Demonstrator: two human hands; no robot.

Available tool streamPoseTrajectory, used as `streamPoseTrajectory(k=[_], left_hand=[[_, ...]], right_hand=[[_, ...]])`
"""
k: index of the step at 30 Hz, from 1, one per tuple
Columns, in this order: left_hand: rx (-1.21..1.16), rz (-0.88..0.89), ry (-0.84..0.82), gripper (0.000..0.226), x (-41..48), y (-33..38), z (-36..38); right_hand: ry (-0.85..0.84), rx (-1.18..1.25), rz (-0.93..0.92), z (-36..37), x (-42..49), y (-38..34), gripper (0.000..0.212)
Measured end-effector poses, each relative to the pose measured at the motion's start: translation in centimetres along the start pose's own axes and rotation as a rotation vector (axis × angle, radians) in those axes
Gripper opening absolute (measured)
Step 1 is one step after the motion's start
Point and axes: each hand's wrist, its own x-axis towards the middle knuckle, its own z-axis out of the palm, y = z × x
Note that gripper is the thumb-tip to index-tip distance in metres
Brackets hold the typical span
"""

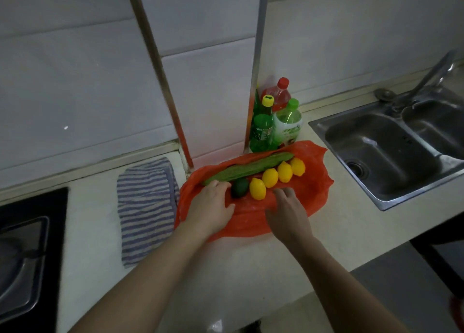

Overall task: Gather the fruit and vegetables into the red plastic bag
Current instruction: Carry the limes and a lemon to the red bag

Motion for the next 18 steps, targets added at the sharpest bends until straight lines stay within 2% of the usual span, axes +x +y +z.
streamPoseTrajectory(k=[6, 13, 18], left_hand=[[-0.010, -0.045, -0.043, 0.055, 4.3, 0.1, 3.6], [-0.026, -0.091, -0.070, 0.056, 7.3, -0.5, 7.0], [-0.041, -0.104, -0.043, 0.052, 7.9, -0.9, 7.6]], right_hand=[[-0.098, 0.016, -0.045, 2.8, 3.6, 2.6, 0.044], [-0.134, 0.066, -0.126, 6.2, 6.3, 3.7, 0.055], [-0.110, 0.103, -0.112, 7.1, 6.7, 3.6, 0.050]])
